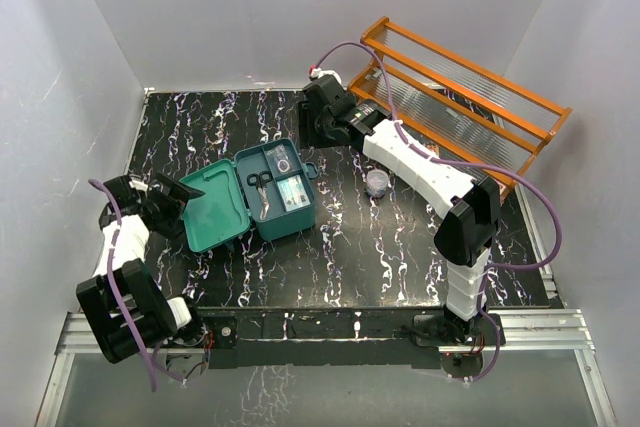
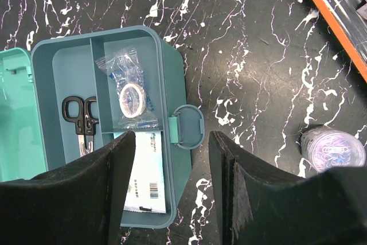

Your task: Organize the medicine kit

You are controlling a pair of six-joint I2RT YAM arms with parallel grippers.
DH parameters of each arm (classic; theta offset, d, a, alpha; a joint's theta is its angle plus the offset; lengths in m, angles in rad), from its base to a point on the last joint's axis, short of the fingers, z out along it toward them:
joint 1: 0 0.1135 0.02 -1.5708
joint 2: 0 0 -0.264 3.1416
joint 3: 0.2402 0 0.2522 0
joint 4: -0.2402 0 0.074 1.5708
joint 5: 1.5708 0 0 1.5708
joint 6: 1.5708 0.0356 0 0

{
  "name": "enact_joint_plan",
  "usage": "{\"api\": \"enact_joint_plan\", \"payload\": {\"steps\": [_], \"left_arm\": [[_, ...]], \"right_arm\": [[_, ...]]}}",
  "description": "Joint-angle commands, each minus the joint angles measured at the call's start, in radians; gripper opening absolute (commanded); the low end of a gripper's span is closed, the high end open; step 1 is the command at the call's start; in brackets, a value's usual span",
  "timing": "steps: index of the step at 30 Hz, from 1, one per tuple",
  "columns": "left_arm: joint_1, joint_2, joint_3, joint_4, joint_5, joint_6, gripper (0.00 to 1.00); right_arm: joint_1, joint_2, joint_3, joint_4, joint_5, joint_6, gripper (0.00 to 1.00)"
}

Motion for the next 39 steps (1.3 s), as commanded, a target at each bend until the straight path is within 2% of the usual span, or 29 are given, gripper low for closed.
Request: {"api": "enact_joint_plan", "payload": {"steps": [1, 5, 13, 21, 27, 32, 39], "left_arm": [[0.009, -0.027, -0.051, 0.165, 0.132, -0.032, 0.99], [0.009, -0.02, -0.072, 0.181, 0.131, -0.005, 0.99], [0.009, -0.053, -0.023, 0.317, 0.388, -0.014, 0.99], [0.009, -0.064, 0.12, 0.144, 0.444, 0.129, 0.99], [0.003, -0.04, 0.167, 0.239, 0.586, 0.024, 0.99], [-0.069, 0.01, 0.219, 0.308, 0.675, -0.05, 0.99], [-0.221, 0.079, 0.343, 0.235, 0.681, -0.01, 0.99]], "right_arm": [[0.001, -0.037, -0.001, 0.05, -0.006, -0.013, 0.52], [0.0, -0.04, -0.005, 0.056, 0.0, -0.012, 0.52], [-0.004, -0.042, -0.008, 0.054, 0.014, -0.024, 0.52], [-0.024, -0.048, -0.027, 0.033, 0.094, -0.006, 0.52], [-0.046, -0.048, -0.045, 0.013, 0.156, 0.032, 0.52], [-0.076, -0.044, -0.057, 0.006, 0.174, 0.058, 0.51], [-0.116, -0.056, -0.091, 0.019, 0.172, 0.077, 0.51]]}}
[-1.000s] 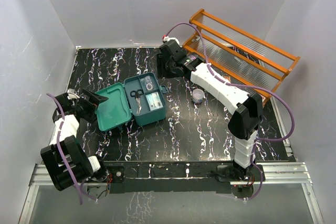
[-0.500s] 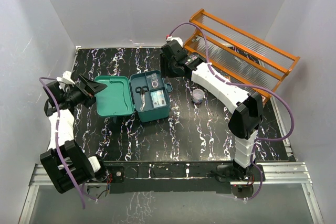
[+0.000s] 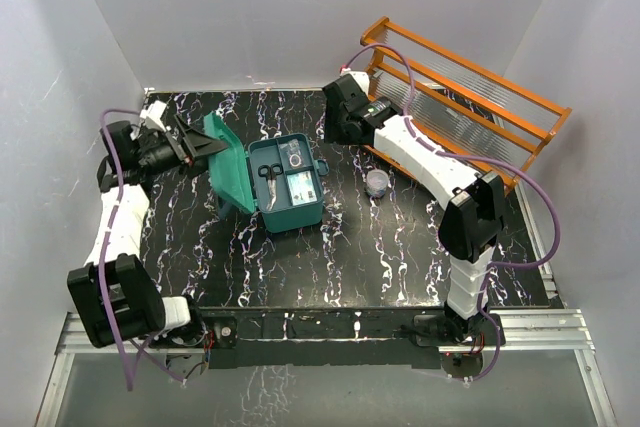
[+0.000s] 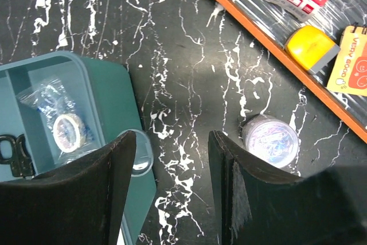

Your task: Organize the medicine kit

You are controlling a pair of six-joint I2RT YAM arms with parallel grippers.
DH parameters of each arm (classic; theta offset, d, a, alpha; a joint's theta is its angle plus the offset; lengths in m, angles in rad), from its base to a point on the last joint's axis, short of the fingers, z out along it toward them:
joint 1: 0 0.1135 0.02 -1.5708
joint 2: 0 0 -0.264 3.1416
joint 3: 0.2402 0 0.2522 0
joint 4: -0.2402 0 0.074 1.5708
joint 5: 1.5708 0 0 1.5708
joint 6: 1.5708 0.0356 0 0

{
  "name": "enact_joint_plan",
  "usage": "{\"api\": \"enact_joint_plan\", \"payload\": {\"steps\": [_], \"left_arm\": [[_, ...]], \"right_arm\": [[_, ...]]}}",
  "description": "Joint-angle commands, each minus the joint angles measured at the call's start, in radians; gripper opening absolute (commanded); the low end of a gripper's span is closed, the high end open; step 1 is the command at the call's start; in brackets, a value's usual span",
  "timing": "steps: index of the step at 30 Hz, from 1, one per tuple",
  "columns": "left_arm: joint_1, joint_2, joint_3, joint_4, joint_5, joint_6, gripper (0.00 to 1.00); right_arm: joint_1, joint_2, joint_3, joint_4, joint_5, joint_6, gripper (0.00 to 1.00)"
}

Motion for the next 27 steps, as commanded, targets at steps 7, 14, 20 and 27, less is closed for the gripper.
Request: {"api": "enact_joint_plan", "payload": {"steps": [7, 14, 20, 27], "left_arm": [[-0.157, 0.07, 0.162, 0.018, 0.024, -0.052, 0.99], [-0.273, 0.12, 0.183, 0.086, -0.034, -0.108, 0.99], [-0.287, 0.16, 0.249, 0.039, -0.077, -0.103, 0.97], [-0.287, 0.201, 0.334, -0.267, -0.452, 0.003, 0.97]], "right_arm": [[-0.06, -0.071, -0.04, 0.047, 0.017, 0.035, 0.51], [-0.092, -0.091, -0.068, 0.075, -0.008, 0.038, 0.51], [-0.13, -0.142, -0.107, 0.125, -0.057, 0.023, 0.51], [-0.139, -0.187, -0.183, 0.296, -0.369, -0.082, 0.54]]}}
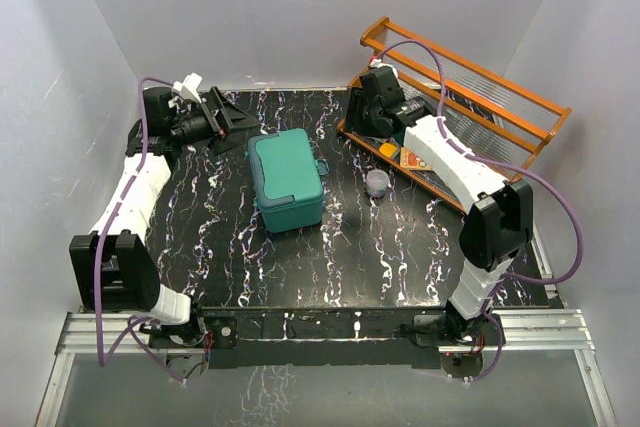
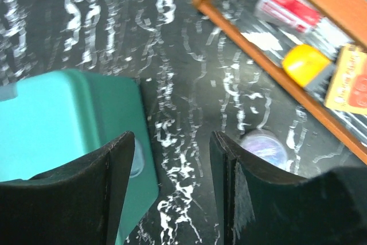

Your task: Organize the medicine kit

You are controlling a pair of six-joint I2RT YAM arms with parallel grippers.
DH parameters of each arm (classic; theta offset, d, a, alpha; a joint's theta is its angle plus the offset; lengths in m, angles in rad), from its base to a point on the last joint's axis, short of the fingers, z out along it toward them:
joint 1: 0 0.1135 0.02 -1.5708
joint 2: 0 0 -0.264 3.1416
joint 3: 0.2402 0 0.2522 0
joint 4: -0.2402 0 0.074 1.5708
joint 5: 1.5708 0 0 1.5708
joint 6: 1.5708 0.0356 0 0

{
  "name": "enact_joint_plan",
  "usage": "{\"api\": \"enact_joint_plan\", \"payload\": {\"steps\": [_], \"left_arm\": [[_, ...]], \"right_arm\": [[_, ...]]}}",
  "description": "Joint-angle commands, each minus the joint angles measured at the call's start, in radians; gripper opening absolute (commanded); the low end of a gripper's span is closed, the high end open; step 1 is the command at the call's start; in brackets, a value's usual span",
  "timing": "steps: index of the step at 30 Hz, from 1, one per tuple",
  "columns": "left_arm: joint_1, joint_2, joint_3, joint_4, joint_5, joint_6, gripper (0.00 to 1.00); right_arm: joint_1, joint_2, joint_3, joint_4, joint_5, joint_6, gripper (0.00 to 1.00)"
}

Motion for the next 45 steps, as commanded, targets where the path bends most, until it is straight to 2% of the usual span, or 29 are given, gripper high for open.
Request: {"api": "enact_joint_plan", "payload": {"steps": [1, 4, 7, 13, 20, 28, 34, 39, 45], "left_arm": [[0.0, 0.03, 0.064, -0.244, -0.304, 0.065, 0.97], [0.001, 0.072, 0.08, -0.316, -0.357, 0.075, 0.95], [0.001, 0.109, 0.075, -0.306, -0.289, 0.072, 0.93], [-0.001, 0.179, 0.072, -0.306, -0.166, 0.11, 0.93], [-0.009, 0.281, 0.149, -0.427, -0.148, 0.194, 0.92], [-0.037, 0.332, 0.16, -0.421, -0.116, 0.185, 0.92], [-0.048, 0.355, 0.189, -0.438, -0.15, 0.195, 0.92], [-0.049, 0.359, 0.181, -0.406, -0.182, 0.179, 0.91], [-0.053, 0.357, 0.175, -0.395, -0.185, 0.166, 0.9]], "right_arm": [[0.004, -0.069, -0.048, 0.196, -0.258, -0.069, 0.55], [0.004, -0.069, -0.097, 0.267, -0.361, -0.055, 0.61], [0.004, -0.055, -0.131, 0.304, -0.421, -0.037, 0.68], [0.004, -0.046, -0.217, 0.42, -0.445, 0.025, 0.84], [0.001, 0.012, -0.283, 0.52, -0.513, 0.104, 0.93], [-0.039, 0.032, -0.367, 0.605, -0.584, 0.146, 0.98], [-0.051, 0.078, -0.38, 0.65, -0.769, 0.176, 0.98], [-0.061, 0.128, -0.364, 0.658, -0.872, 0.206, 0.96], [-0.061, 0.13, -0.386, 0.689, -0.942, 0.238, 0.89]]}}
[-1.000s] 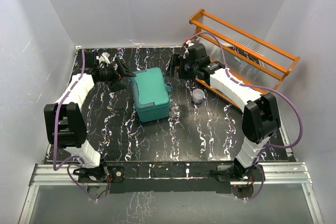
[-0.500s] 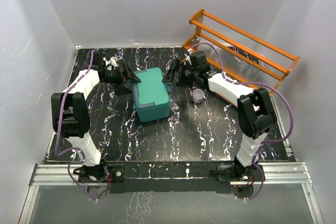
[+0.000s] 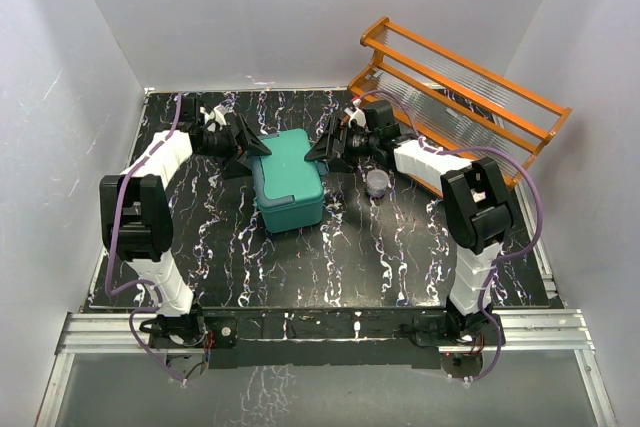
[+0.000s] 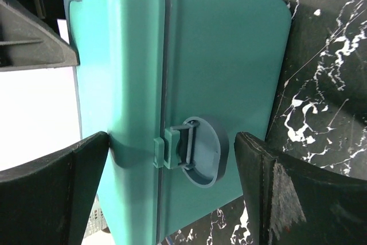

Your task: Organize the medicine kit

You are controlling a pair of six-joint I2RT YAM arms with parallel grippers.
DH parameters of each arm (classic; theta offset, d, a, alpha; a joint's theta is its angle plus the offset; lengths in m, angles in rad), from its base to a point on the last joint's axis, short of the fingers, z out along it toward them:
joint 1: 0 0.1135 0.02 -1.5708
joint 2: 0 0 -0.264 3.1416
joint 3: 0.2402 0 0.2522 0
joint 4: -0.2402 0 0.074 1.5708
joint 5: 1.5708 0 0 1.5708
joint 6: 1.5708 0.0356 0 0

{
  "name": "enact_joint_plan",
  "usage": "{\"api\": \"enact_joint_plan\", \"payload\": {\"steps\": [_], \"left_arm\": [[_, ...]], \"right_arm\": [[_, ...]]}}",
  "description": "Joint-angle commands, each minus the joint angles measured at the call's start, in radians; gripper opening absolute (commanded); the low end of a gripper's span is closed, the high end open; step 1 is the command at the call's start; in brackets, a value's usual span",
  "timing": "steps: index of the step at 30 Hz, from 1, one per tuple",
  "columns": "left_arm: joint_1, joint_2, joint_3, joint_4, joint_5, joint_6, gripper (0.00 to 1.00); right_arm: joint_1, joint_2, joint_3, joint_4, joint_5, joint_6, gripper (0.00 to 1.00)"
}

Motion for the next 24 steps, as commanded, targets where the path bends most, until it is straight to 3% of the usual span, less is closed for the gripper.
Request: {"api": "enact_joint_plan", "payload": {"steps": [1, 6, 11, 24], "left_arm": [[-0.008, -0.003, 0.017, -0.007, -0.022, -0.007, 0.9], [-0.014, -0.005, 0.021, -0.009, -0.026, -0.008, 0.89], [-0.021, -0.014, 0.022, -0.016, -0.041, -0.002, 0.88], [-0.027, -0.01, 0.03, -0.038, -0.057, 0.012, 0.88]], "right_arm": [[0.008, -0.012, -0.009, 0.036, -0.082, 0.006, 0.88], [0.01, -0.037, -0.019, 0.022, -0.082, 0.008, 0.67], [0.009, -0.045, 0.001, -0.053, -0.034, -0.021, 0.53], [0.023, -0.052, 0.111, -0.258, 0.1, -0.094, 0.44]]}}
